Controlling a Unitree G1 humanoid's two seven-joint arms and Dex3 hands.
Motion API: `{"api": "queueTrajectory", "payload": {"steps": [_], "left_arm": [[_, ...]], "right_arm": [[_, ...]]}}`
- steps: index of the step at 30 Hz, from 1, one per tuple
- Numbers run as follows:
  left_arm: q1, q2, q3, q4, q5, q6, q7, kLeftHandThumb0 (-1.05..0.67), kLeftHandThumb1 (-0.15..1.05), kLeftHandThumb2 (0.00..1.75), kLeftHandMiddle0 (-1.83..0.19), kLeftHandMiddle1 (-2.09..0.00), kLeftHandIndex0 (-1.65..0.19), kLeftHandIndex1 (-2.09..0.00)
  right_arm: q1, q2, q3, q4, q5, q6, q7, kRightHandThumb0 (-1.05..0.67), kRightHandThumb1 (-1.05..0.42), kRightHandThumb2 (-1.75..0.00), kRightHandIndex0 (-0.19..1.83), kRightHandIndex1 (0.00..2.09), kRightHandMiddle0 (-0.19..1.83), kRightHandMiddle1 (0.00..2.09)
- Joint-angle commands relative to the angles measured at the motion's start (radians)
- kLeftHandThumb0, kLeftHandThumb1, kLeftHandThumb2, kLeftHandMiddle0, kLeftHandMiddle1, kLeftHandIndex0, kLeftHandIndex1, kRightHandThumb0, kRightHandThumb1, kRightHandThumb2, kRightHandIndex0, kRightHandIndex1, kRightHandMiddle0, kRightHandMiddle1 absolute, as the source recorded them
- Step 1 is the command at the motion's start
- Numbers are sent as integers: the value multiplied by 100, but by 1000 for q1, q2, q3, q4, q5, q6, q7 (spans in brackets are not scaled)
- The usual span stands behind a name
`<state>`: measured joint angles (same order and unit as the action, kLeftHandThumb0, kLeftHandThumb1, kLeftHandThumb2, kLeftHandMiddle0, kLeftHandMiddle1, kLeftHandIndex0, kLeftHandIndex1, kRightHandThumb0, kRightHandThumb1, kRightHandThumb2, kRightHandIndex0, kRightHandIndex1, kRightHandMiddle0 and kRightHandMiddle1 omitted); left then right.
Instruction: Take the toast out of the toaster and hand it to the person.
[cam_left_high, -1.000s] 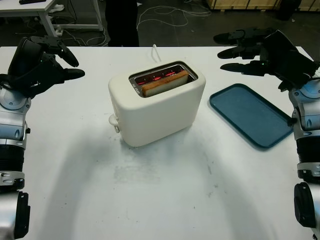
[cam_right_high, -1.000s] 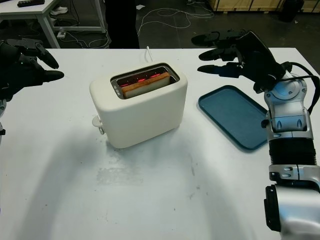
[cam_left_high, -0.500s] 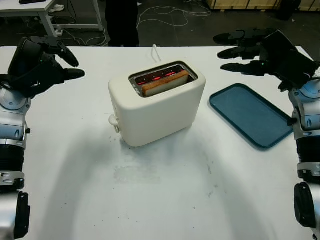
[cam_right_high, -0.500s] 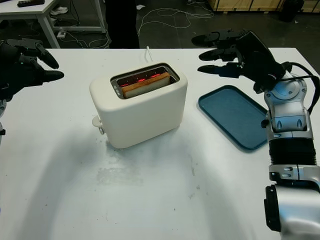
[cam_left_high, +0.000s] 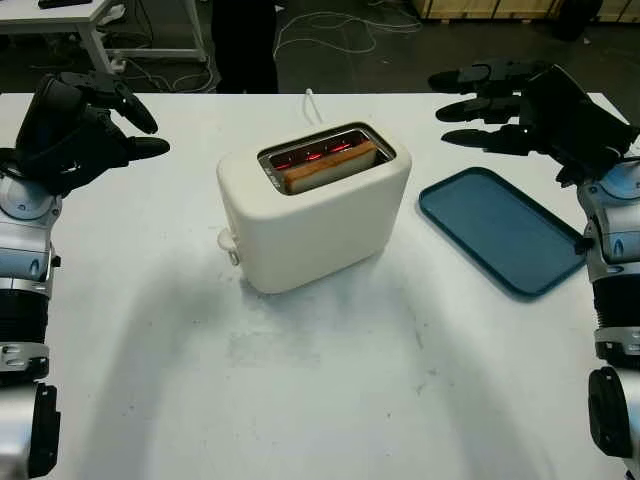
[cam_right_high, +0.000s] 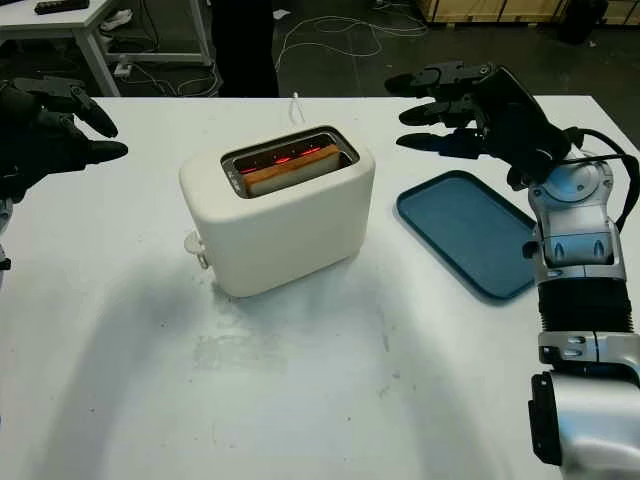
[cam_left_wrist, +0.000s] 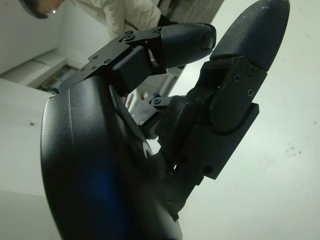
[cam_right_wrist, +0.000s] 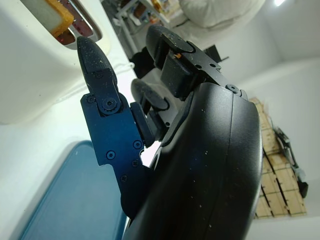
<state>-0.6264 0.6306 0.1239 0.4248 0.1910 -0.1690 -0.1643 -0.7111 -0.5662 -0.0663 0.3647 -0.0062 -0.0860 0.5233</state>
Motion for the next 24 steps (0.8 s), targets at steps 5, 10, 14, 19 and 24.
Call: {"api": "queueTrajectory", "payload": {"steps": [5, 10, 14, 19, 24], "left_arm": [[10, -3, 4, 2, -7, -5, 12, -105, 75, 1, -111, -109, -99, -112], [11, -8, 8, 4, -16, -5, 9, -105, 74, 0, -111, -109, -100, -111], [8, -11, 7, 11, -14, -10, 12, -105, 75, 1, -111, -108, -100, -111], [7, -8, 2, 6, -7, -8, 10, -105, 75, 1, -110, -108, -99, -111], [5, -13, 3, 8, -11, -5, 9, -105, 74, 0, -111, -107, -100, -110]], "right_arm": [[10, -5, 0, -30, 6, 25, 1, -50, -81, 0, 75, 18, 75, 0], [15, 0, 0, -39, 10, 40, 3, -54, -81, 0, 75, 17, 75, 0], [20, 2, -2, -51, 13, 52, 3, -55, -82, 0, 75, 17, 75, 0], [19, -1, 0, -40, 11, 42, 6, -56, -82, 0, 75, 17, 75, 0], [18, -1, -1, -47, 14, 55, 7, -56, -82, 0, 75, 17, 75, 0]]}}
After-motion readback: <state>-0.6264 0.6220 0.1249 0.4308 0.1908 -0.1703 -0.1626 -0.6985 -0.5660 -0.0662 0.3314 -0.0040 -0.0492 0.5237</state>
